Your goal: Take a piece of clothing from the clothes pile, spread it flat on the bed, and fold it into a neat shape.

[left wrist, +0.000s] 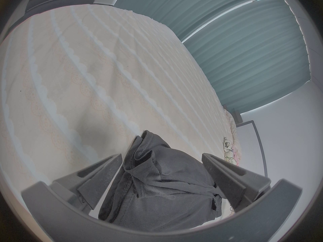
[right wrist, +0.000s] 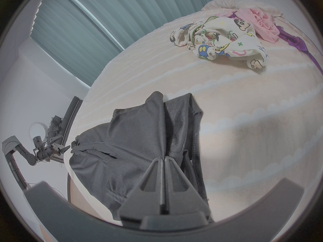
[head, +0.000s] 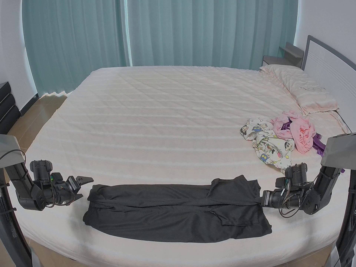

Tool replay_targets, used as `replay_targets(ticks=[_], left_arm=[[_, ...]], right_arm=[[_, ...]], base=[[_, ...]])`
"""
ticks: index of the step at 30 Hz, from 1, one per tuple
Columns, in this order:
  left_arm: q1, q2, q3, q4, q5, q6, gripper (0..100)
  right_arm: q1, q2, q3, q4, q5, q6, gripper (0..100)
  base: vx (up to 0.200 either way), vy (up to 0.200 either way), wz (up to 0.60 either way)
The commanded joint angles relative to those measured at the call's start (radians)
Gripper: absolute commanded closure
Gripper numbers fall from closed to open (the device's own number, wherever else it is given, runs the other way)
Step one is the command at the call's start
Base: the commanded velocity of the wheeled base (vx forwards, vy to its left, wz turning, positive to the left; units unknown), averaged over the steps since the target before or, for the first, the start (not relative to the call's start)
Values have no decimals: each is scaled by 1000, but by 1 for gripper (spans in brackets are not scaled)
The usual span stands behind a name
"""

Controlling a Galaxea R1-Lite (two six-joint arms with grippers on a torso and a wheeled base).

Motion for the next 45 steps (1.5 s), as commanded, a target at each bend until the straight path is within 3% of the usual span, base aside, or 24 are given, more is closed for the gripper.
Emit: replay_targets(ticks=[1,4,5,13,23,40,41,45], left_arm=[[0,3,2,0,0,-1,0],[0,3,0,0,0,-1,0],[0,5,0,0,0,-1,0],[0,5,0,-1,0,-1,0],[0,8,0,-1,0,-1,0],[0,8,0,-1,0,1,0],[0,8,0,-1,0,-1,0],[0,8,0,-1,0,1,0]], right_arm=[[9,9,4,0,1,0,100],[15,13,18,0,2,-22,100],[16,13,20,0,2,-28,0],[1,-17,-14,-20,7,-8,0],[27,59,-106,-100,2,161,0],[53,163,-109,-195,2,164,0],[53,167,-111,-195,1,162,100],[53,164,-106,-195,-1,156,100]], base=[[0,0,0],[0,0,0],[0,0,0],[0,0,0],[0,0,0],[0,0,0],[0,0,0],[0,0,0]])
